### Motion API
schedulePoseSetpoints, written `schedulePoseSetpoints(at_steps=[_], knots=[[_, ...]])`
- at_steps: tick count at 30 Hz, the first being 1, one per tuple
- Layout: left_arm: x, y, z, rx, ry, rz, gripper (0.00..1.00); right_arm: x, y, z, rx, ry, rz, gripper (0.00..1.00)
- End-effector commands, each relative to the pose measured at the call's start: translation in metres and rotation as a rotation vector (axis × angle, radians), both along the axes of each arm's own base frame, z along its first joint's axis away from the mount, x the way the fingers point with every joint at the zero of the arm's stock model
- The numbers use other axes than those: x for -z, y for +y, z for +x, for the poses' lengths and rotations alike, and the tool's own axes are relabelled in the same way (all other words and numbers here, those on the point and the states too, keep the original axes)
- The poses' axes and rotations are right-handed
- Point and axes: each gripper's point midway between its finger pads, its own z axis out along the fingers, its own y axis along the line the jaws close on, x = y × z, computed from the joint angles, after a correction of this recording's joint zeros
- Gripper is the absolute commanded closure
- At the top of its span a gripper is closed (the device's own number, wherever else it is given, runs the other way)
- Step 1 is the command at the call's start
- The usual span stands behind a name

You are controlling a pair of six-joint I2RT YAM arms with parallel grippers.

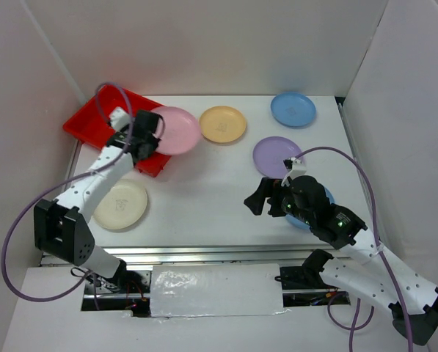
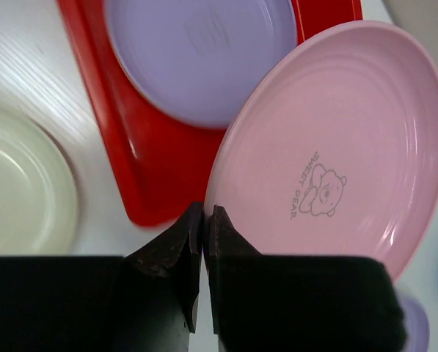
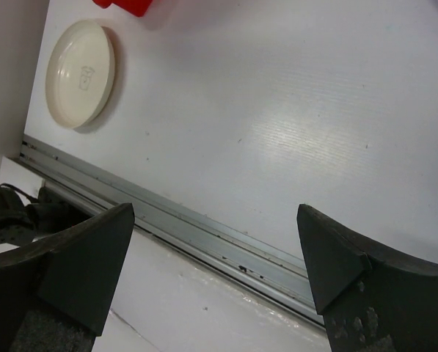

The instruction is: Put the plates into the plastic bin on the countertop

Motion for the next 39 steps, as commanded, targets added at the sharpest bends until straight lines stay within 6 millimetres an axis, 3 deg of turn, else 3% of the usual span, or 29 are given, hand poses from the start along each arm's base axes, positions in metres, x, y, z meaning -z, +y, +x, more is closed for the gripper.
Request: schedulePoseSetpoints(at_steps=[1,5,6,7,9,13,14,15,17,18,19,20,21,23,24,25,27,31,32,33,34,35,36,37,38,39], knots=[[-0.018,0.061,0.031,-0.06,-0.019,0.007,1.0,-0.026,0.003,0.001,-0.014,-0.055,0.042,0.0],[0.006,0.099,0.064,-0.113,0.061,-0.026,1.0,-0.024,0.0,0.001,-0.011,-0.058,0.027,0.0],[0.025,0.105,0.072,-0.117,0.108,-0.026,1.0,-0.024,-0.001,0.001,-0.012,-0.061,0.022,0.0],[0.024,0.11,0.079,-0.119,0.115,-0.042,1.0,-0.023,-0.003,0.001,-0.005,-0.059,0.013,0.0],[0.041,0.115,0.087,-0.123,0.158,-0.042,1.0,-0.024,-0.005,0.002,-0.005,-0.066,0.003,0.0],[0.049,0.12,0.093,-0.14,0.179,-0.037,1.0,-0.025,-0.008,0.003,0.005,-0.069,-0.017,0.0],[0.053,0.134,0.089,-0.178,0.195,-0.043,1.0,-0.024,-0.009,0.004,0.008,-0.071,-0.021,0.0],[0.051,0.136,0.089,-0.181,0.184,-0.055,1.0,-0.025,-0.009,0.004,0.008,-0.074,-0.02,0.0],[0.051,0.144,0.085,-0.196,0.178,-0.079,0.79,-0.023,-0.008,0.004,0.001,-0.069,-0.024,0.0],[0.041,0.147,0.082,-0.204,0.159,-0.08,0.65,-0.023,-0.007,0.004,0.001,-0.068,-0.023,0.0],[0.037,0.151,0.077,-0.22,0.156,-0.08,0.24,-0.022,-0.007,0.004,-0.002,-0.069,-0.021,0.0],[0.027,0.152,0.073,-0.234,0.143,-0.081,0.06,-0.021,-0.006,0.004,-0.005,-0.066,-0.02,0.0],[0.009,0.155,0.062,-0.246,0.122,-0.067,0.01,-0.02,-0.005,0.004,-0.007,-0.065,-0.021,0.0],[-0.007,0.157,0.047,-0.262,0.098,-0.047,0.01,-0.019,-0.003,0.006,-0.009,-0.066,-0.015,0.0],[-0.036,0.161,0.034,-0.28,0.024,-0.03,0.01,-0.015,-0.001,0.006,-0.014,-0.056,-0.014,0.0],[-0.031,0.163,0.021,-0.285,0.032,-0.019,0.01,-0.016,0.001,0.007,-0.019,-0.06,-0.007,0.0],[-0.052,0.167,-0.008,-0.299,-0.028,-0.011,0.01,-0.011,0.007,0.008,-0.037,-0.046,-0.001,0.0],[-0.054,0.167,-0.067,-0.3,-0.059,0.019,0.01,-0.003,0.019,0.014,-0.056,-0.036,0.02,0.0],[-0.07,0.164,-0.083,-0.268,-0.125,0.034,0.01,0.006,0.023,0.016,-0.059,-0.018,0.015,0.0],[-0.067,0.163,-0.091,-0.249,-0.135,0.038,0.01,0.007,0.031,0.016,-0.087,-0.012,0.034,0.0],[-0.048,0.16,-0.104,-0.225,-0.094,0.044,0.01,0.0,0.045,0.016,-0.123,-0.023,0.086,0.0],[-0.051,0.159,-0.117,-0.202,-0.1,0.064,0.01,0.012,0.055,0.019,-0.145,0.013,0.081,0.0],[-0.039,0.158,-0.127,-0.192,-0.063,0.069,0.01,0.008,0.066,0.023,-0.162,0.003,0.108,0.0],[-0.031,0.155,-0.135,-0.167,-0.03,0.071,0.01,0.022,0.079,0.022,-0.179,0.053,0.091,0.0],[-0.022,0.152,-0.148,-0.157,0.004,0.063,0.01,0.017,0.089,0.025,-0.182,0.054,0.096,0.0],[-0.003,0.151,-0.156,-0.153,0.049,0.051,0.01,0.018,0.098,0.028,-0.184,0.057,0.096,0.0]])
